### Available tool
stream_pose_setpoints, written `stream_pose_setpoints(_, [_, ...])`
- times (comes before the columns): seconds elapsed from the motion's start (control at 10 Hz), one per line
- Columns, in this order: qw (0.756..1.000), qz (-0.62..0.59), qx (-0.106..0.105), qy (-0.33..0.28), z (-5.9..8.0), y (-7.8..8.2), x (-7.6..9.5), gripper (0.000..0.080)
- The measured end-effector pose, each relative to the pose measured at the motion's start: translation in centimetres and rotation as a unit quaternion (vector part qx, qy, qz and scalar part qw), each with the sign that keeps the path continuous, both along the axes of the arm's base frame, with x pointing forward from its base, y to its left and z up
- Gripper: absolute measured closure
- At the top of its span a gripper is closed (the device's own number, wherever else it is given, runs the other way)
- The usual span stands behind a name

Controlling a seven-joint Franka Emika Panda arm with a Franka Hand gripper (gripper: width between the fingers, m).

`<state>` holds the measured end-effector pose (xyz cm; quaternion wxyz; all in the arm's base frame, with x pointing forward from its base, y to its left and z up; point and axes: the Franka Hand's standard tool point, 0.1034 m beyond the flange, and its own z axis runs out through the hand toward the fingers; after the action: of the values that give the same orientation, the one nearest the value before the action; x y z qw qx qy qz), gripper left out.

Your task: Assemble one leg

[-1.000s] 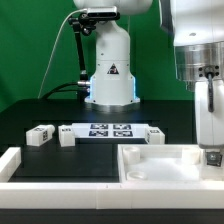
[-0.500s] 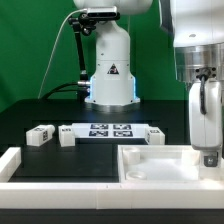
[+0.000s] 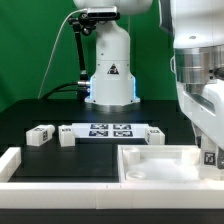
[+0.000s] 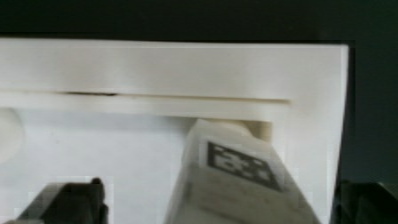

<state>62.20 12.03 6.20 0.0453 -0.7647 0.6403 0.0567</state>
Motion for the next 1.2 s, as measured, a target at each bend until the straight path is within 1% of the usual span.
stream_pose_setpoints(0.1, [0.999,0.050,0.002,0.001,0.1,0.1,0.1,0.0150])
stream_pose_setpoints(0.2, [0.993,0.119,0.000,-0.003,0.3,0.1,0.3,0.0150])
stream_pose_setpoints(0.4, [0.976,0.217,-0.001,-0.016,0.2,-0.1,0.4,0.0150])
stream_pose_setpoints(0.5, [0.966,0.256,-0.001,-0.021,0.2,-0.1,0.4,0.0150])
stream_pose_setpoints(0.6, [0.962,0.273,-0.004,-0.025,0.2,0.0,0.4,0.0150])
stream_pose_setpoints(0.7, [0.943,0.330,-0.011,-0.038,0.3,0.2,0.7,0.0150])
stream_pose_setpoints(0.8, [0.935,0.352,-0.015,-0.048,0.4,0.4,0.8,0.0150])
stream_pose_setpoints(0.9, [0.912,0.406,-0.021,-0.063,0.4,0.2,1.1,0.0150])
stream_pose_setpoints(1.1, [0.872,0.484,-0.023,-0.076,0.2,-0.4,1.2,0.0150])
stream_pose_setpoints(1.2, [0.862,0.501,-0.023,-0.078,0.2,-0.5,1.2,0.0150])
